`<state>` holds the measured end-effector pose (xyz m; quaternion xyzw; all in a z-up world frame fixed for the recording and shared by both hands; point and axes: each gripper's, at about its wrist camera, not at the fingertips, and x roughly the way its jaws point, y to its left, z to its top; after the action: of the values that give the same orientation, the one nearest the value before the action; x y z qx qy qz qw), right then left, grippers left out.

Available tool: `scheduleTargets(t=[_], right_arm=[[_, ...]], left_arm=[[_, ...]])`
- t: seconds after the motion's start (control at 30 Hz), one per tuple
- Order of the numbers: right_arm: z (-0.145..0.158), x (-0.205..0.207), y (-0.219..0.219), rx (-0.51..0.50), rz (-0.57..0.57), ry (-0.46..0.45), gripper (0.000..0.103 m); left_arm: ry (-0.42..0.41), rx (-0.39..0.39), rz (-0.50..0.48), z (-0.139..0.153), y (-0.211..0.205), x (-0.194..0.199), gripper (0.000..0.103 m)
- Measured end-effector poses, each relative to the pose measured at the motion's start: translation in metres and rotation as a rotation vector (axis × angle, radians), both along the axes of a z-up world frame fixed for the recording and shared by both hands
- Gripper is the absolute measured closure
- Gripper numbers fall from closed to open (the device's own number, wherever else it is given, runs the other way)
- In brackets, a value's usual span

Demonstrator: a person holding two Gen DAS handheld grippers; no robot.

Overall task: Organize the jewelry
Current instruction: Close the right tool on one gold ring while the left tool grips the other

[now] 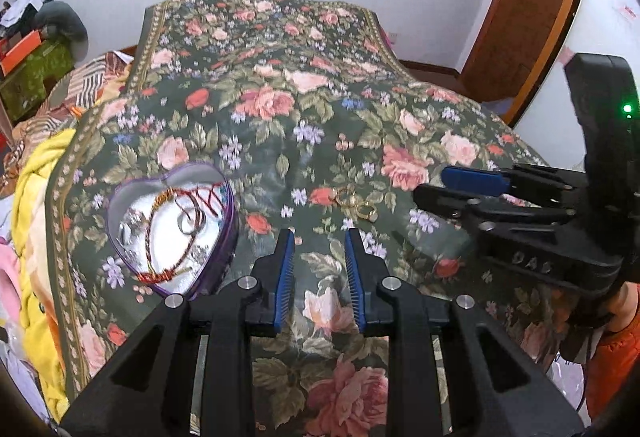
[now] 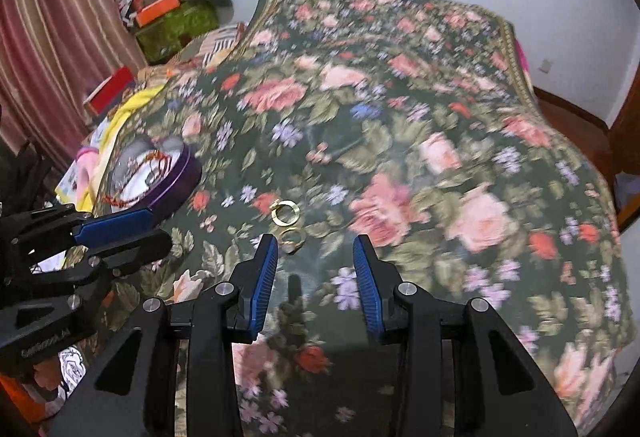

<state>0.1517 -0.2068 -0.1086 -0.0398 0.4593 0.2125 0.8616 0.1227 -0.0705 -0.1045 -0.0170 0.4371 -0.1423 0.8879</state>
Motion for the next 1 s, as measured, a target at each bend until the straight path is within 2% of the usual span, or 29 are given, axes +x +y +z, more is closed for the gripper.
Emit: scheduleTargets(t=[0.27,0.4,0.5,0.7,1.0], right_arm=[[-0.027,0.006,0.016,0.002,0.03,0.077,0.068],[-0.032,0.007,0.019,-0.011,0.029,0.071,0.079],[-0.034,0.008,0.021,-0.018,0.033,0.075,0.094],[-0.031,0.006,0.021,-0.013,0.032,0.052,0.096],[-0.016,0.004,0.009,0.04,0.019,0.021,0.096]], left_arm=[[0.041,-0.01,0.011,-0.017,0.008,0.001,0.078],[0.052,-0.019,0.018,-0.02,0.009,0.004,0.078],[0.057,-0.019,0.026,-0.023,0.008,0.006,0.078],[0.057,-0.028,0.03,-0.021,0.007,0.006,0.078],[0.047,0.001,0.012,-0.015,-0.002,0.01,0.078]])
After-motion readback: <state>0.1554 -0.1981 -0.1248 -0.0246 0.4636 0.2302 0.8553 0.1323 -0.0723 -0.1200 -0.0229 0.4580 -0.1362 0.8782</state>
